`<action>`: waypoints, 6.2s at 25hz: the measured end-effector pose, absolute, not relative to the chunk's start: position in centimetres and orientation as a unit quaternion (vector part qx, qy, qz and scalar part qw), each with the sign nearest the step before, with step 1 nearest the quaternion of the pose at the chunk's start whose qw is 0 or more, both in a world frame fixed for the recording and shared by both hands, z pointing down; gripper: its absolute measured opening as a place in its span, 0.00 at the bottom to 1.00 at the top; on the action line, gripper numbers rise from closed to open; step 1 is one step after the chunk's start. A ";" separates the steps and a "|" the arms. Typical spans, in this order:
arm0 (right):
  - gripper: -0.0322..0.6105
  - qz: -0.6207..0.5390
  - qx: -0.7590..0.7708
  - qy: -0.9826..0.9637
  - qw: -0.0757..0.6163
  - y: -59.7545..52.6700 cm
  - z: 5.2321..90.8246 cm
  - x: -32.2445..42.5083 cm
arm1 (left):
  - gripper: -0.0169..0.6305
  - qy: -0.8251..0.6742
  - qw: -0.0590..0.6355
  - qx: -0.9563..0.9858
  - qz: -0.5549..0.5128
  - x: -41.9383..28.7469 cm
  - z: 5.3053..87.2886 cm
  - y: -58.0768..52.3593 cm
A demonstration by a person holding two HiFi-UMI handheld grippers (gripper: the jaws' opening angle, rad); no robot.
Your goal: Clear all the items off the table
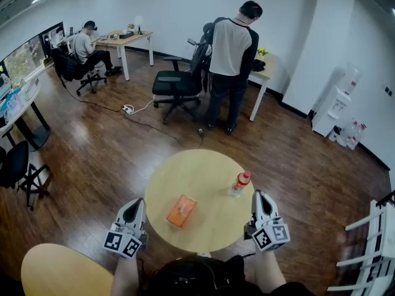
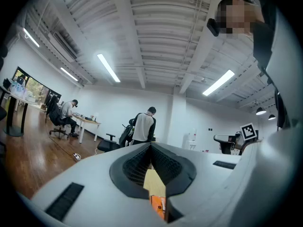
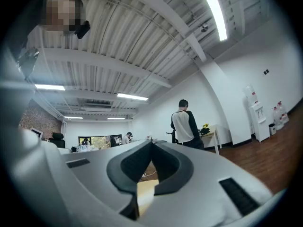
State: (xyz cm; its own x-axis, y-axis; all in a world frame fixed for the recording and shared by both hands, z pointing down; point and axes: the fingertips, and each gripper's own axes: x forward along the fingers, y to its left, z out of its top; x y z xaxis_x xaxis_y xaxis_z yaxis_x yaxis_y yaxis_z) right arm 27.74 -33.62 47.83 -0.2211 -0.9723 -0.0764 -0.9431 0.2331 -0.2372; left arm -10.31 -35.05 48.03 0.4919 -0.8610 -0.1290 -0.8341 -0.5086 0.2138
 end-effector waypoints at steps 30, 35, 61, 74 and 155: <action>0.06 -0.214 -0.620 0.754 0.014 -30.7 59.3 31.5 | 0.81 -0.388 0.195 0.837 0.334 3.7 74.2 -39.5; 0.06 -0.223 -0.613 0.758 0.010 -31.2 59.9 32.4 | 0.74 -0.399 0.185 0.831 0.342 4.3 75.4 -39.8; 0.06 -0.045 -0.509 0.854 0.097 -41.2 45.6 27.7 | 0.65 -0.580 0.058 0.813 -0.016 -4.6 49.2 -41.4; 0.06 -0.103 -0.252 0.957 0.095 -42.1 47.3 8.2 | 0.65 -0.783 0.050 0.612 -0.104 -20.9 47.7 -21.7; 0.06 -0.079 0.280 0.943 -0.161 12.7 58.4 -42.8 | 0.81 -0.953 0.299 -0.029 -0.037 -35.6 68.8 49.2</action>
State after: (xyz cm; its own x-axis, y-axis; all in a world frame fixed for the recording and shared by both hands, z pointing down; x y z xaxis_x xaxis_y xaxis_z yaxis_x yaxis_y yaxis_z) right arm -42.75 12.72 58.38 -0.7908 0.5542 0.2598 0.5034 0.8303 -0.2390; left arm -35.62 49.24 68.80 -0.8192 0.0325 0.5725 0.0767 0.9956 0.0532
